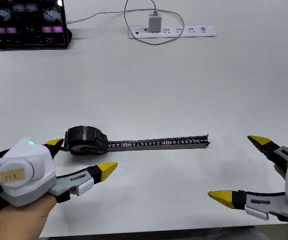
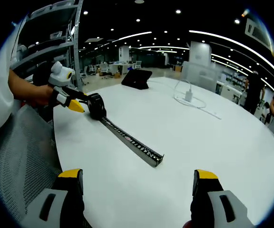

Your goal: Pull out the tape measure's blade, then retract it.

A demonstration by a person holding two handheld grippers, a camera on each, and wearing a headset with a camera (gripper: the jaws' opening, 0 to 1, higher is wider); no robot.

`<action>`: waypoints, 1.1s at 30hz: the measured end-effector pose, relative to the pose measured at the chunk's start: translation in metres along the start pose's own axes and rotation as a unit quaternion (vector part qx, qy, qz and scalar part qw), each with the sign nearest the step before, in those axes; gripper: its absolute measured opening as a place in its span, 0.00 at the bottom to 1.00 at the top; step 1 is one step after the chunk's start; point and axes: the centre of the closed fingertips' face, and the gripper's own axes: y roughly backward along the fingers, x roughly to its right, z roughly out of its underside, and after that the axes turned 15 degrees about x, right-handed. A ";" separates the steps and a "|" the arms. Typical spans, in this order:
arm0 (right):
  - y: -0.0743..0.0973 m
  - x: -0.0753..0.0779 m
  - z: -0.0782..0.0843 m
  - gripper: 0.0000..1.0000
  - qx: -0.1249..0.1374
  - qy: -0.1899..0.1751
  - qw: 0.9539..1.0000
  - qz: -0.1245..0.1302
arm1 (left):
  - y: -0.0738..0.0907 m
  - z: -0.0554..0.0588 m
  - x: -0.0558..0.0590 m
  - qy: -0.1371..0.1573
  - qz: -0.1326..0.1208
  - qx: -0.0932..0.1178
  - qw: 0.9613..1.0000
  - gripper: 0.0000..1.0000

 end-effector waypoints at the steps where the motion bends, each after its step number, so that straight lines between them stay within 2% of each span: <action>1: 0.000 0.000 0.000 0.95 0.000 -0.001 1.000 0.000 | -0.001 0.000 0.000 -0.002 -0.002 0.002 1.000 0.87; 9: -0.001 0.002 0.002 0.93 -0.004 -0.001 1.000 -0.001 | -0.004 0.000 -0.002 -0.005 -0.015 0.005 1.000 0.87; 15: -0.001 0.003 0.002 0.93 -0.003 -0.001 1.000 0.001 | -0.008 0.001 0.000 0.005 -0.025 0.012 1.000 0.94; 20: 0.000 0.004 0.000 0.92 -0.002 -0.001 1.000 0.001 | -0.009 0.000 0.000 0.008 -0.036 0.018 0.999 0.94; 28: -0.001 0.009 0.002 0.84 -0.012 0.002 1.000 -0.007 | -0.014 0.001 -0.004 0.003 -0.068 0.017 0.998 0.91; 30: -0.002 0.010 0.002 0.82 -0.015 0.007 1.000 -0.010 | -0.015 0.000 -0.006 0.012 -0.080 0.021 0.997 0.90; 33: -0.004 0.014 0.002 0.80 -0.019 0.014 1.000 -0.014 | -0.017 0.001 -0.007 0.009 -0.087 0.018 0.996 0.90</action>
